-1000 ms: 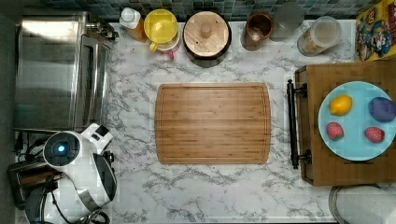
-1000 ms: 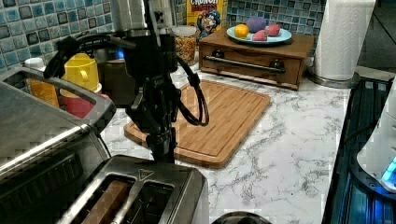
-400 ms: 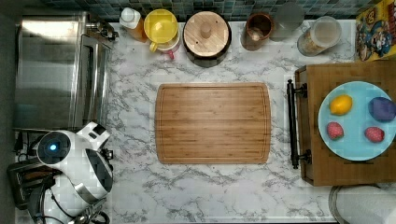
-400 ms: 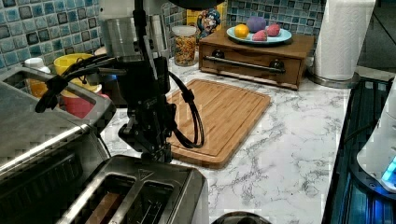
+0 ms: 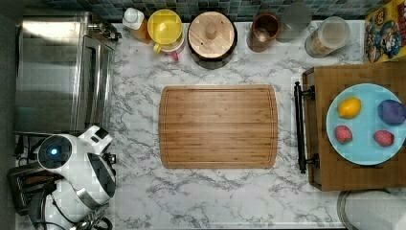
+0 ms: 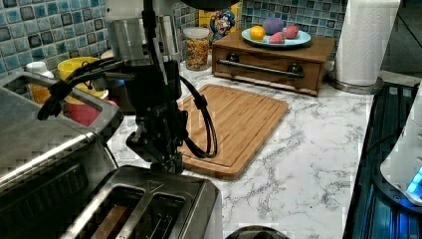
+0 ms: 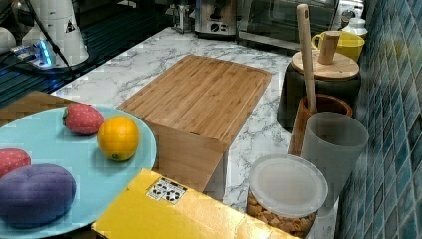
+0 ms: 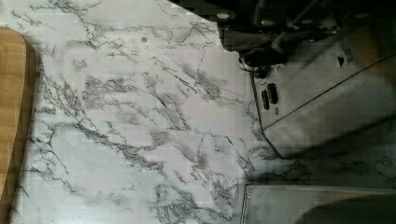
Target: Turn on the toaster.
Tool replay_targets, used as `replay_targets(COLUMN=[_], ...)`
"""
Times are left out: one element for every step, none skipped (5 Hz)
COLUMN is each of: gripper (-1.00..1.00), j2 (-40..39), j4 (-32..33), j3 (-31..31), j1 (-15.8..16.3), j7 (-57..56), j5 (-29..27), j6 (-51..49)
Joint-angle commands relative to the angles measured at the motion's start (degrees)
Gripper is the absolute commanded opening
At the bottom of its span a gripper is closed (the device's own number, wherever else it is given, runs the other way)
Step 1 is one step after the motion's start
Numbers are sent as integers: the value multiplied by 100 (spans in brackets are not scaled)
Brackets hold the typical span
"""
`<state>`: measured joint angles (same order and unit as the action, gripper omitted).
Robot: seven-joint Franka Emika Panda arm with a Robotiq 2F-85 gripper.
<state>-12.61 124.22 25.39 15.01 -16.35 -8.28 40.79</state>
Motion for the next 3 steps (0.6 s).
replay_targets(gripper=[-100, -100, -100], j2=[-1091, -1069, -1070], j4=[941, 938, 938], j3=[79, -31, -26], j1=[336, 452, 448], j7=[318, 263, 266], j5=[360, 285, 288], j6=[662, 656, 657])
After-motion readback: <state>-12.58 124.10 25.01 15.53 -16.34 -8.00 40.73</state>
